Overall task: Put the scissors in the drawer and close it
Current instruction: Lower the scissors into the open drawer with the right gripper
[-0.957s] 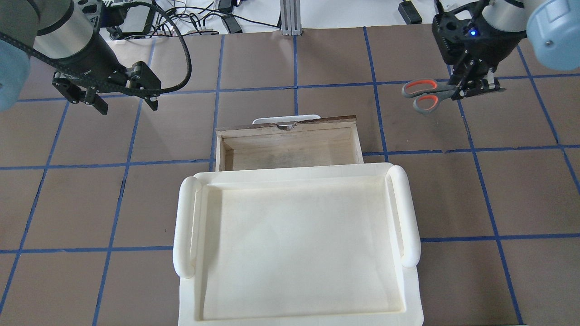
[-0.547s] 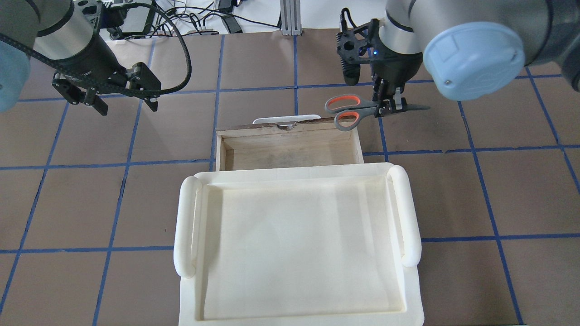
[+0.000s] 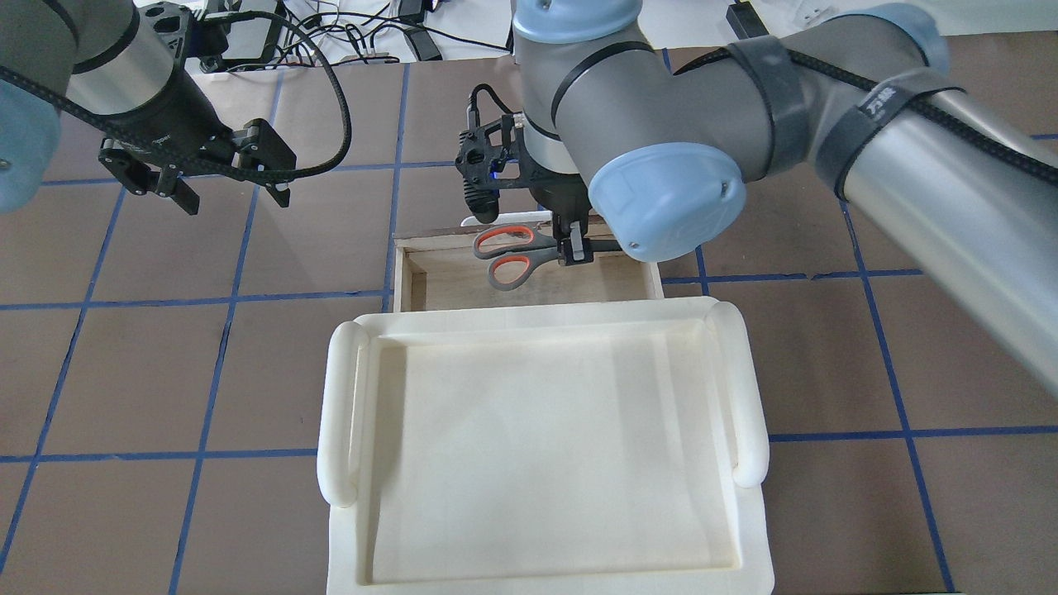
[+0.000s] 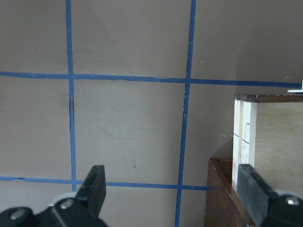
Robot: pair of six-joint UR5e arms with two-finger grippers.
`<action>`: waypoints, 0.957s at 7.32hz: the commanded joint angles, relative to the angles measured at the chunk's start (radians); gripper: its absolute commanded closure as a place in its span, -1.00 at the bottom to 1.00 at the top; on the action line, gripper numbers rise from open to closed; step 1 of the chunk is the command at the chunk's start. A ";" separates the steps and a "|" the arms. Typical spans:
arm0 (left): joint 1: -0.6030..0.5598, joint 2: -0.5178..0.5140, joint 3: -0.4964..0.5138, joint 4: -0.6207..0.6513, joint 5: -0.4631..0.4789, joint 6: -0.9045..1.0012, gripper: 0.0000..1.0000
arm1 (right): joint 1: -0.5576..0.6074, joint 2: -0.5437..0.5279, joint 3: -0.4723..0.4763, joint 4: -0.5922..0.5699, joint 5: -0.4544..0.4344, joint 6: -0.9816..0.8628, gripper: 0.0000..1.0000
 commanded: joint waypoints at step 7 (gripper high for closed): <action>0.001 -0.008 0.000 0.005 -0.003 0.000 -1.00 | 0.066 0.108 0.001 -0.055 -0.009 0.077 0.92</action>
